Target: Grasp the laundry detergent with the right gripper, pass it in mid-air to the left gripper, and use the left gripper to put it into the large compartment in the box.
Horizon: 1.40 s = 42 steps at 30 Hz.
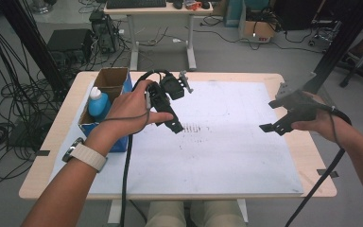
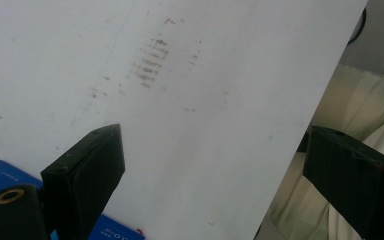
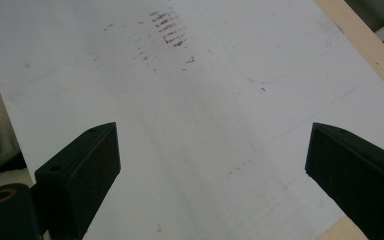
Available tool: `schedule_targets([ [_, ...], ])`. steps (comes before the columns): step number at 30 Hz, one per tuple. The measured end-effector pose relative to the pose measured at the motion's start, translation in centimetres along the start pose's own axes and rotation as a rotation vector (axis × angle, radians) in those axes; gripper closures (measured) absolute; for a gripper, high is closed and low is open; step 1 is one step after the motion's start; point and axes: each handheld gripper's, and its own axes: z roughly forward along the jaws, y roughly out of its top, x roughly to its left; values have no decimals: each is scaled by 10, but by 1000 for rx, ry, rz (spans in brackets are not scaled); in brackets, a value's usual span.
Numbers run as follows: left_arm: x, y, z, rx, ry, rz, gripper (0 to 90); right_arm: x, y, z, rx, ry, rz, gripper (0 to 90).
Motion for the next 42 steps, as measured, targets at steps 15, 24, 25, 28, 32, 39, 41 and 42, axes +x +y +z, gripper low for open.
schedule_targets([
  [15, -3, 0, 5, -3, 7, 12, 99, 1, 1, -1, -8, 0, -12, 74],
  [24, -2, 0, 6, -11, 7, 6, 99, -1, 0, 2, -24, 5, -35, 74],
  [25, -2, 0, 7, -11, 8, 3, 99, -1, 0, 3, -23, 6, -37, 74],
  [28, -2, 0, 8, -11, 5, 2, 99, -2, 0, 3, -29, 8, -41, 74],
  [32, -1, -1, 8, -10, 5, 2, 99, -1, -1, 2, -25, 6, -32, 74],
  [39, -1, -2, 8, -15, 4, -5, 100, -1, -1, 2, -25, 7, -32, 74],
  [41, -1, -2, 7, -17, 5, -6, 100, -1, -1, 3, -25, 7, -36, 74],
  [42, -1, -2, 7, -19, 4, -8, 101, -1, -1, 3, -25, 7, -36, 74],
])
